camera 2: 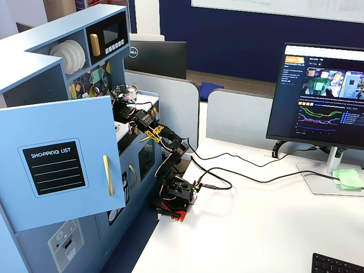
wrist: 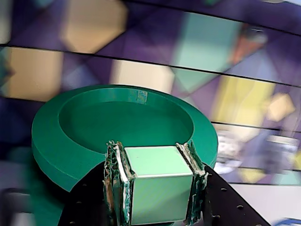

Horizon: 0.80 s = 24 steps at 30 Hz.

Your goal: Take off the lid from the green recipient and place it on the counter

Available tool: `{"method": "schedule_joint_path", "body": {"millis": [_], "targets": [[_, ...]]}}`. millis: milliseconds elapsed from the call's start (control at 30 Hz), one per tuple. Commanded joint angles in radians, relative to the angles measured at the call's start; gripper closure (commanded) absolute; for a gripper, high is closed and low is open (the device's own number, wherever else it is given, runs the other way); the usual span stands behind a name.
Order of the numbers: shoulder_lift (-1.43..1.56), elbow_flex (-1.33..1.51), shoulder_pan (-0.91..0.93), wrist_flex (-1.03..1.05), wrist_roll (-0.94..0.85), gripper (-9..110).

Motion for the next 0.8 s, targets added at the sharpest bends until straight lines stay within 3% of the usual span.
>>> {"method": "schedule_joint_path", "body": {"millis": [0, 200, 400, 767], "targets": [[0.035, -0.109, 0.126, -0.040, 0.037, 101], [-0.003, -0.153, 0.298, -0.037, 0.067, 101], [0.000, -0.005, 0.391, -0.097, 0.049, 101], [-0.153, 0.242, 0.456, -0.433, 0.063, 101]]}}
